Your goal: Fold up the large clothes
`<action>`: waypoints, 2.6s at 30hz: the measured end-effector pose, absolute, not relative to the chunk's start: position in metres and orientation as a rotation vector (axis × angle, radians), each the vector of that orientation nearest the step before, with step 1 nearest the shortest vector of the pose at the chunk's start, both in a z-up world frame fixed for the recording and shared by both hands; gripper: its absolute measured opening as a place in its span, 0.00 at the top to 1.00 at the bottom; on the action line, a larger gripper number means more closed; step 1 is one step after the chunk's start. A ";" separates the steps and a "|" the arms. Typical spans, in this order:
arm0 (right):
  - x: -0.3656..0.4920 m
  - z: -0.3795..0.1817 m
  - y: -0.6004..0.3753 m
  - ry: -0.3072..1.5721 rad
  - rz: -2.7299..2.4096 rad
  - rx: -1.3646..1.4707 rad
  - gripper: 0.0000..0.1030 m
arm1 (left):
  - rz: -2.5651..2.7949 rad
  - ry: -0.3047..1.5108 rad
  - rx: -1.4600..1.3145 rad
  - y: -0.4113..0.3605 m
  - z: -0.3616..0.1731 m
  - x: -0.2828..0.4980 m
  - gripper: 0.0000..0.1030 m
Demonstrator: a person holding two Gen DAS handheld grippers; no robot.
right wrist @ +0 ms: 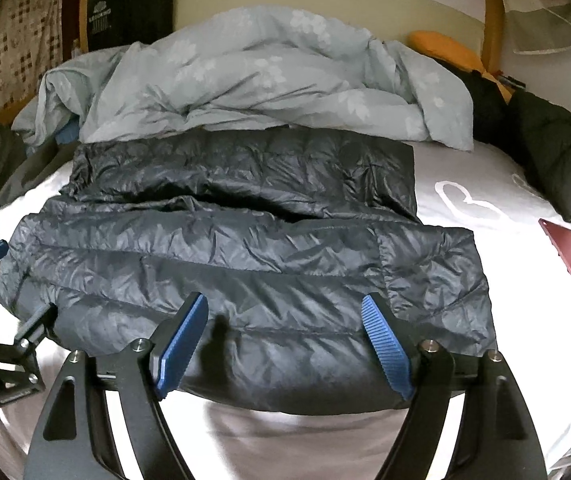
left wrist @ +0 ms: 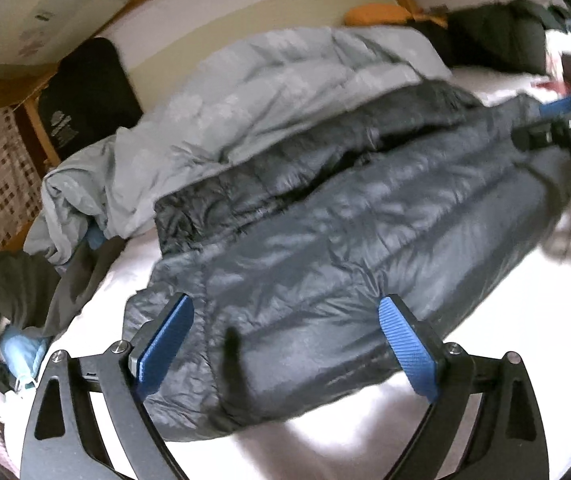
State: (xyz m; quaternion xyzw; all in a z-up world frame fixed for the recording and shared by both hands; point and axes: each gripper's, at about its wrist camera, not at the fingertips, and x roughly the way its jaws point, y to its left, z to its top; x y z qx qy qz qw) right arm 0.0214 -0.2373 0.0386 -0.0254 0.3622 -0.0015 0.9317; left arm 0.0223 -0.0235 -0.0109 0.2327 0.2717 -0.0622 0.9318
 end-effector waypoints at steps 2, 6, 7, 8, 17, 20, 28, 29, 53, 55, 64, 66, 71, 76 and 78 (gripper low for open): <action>0.022 0.035 -0.236 0.763 -0.001 -0.065 0.22 | -0.128 0.582 0.482 -0.024 -0.014 0.023 0.09; 0.009 0.017 -0.227 0.821 0.032 -0.137 0.22 | -0.125 0.655 0.420 -0.013 -0.017 0.022 0.09; 0.003 0.012 -0.224 0.826 0.042 -0.160 0.22 | -0.129 0.681 0.397 -0.009 -0.020 0.020 0.09; -0.001 0.008 -0.221 0.831 0.053 -0.184 0.22 | -0.131 0.701 0.391 -0.006 -0.023 0.019 0.09; -0.005 -0.024 -0.194 0.872 -0.012 -0.497 0.19 | -0.069 0.788 0.457 0.005 -0.040 0.030 0.07; -0.004 -0.023 -0.197 0.857 -0.057 -0.539 0.17 | -0.048 0.796 0.456 0.010 -0.041 0.033 0.07; 0.019 -0.016 -0.262 0.915 -0.298 -0.403 0.17 | 0.093 0.820 0.354 0.053 -0.037 0.056 0.08; 0.020 -0.015 -0.269 0.919 -0.314 -0.382 0.17 | 0.105 0.819 0.349 0.056 -0.037 0.057 0.08; -0.034 0.023 -0.290 0.827 -0.182 -0.136 0.94 | 0.050 0.709 0.182 0.082 0.008 0.012 0.89; -0.060 0.030 -0.289 0.796 -0.171 -0.103 0.94 | 0.038 0.682 0.158 0.086 0.020 -0.008 0.89; -0.087 0.086 -0.280 0.679 -0.146 -0.105 0.94 | 0.004 0.633 0.158 0.091 0.070 -0.026 0.87; -0.064 0.108 -0.285 0.655 -0.131 -0.099 0.94 | 0.014 0.636 0.164 0.090 0.081 -0.007 0.85; 0.019 0.130 -0.299 0.685 -0.130 -0.090 0.92 | -0.002 0.672 0.163 0.093 0.092 0.083 0.75; 0.110 0.112 -0.323 0.728 -0.141 -0.002 0.90 | 0.055 0.665 0.168 0.097 0.075 0.161 0.57; 0.131 0.103 -0.322 0.727 -0.156 -0.004 0.89 | 0.094 0.625 0.216 0.093 0.067 0.176 0.56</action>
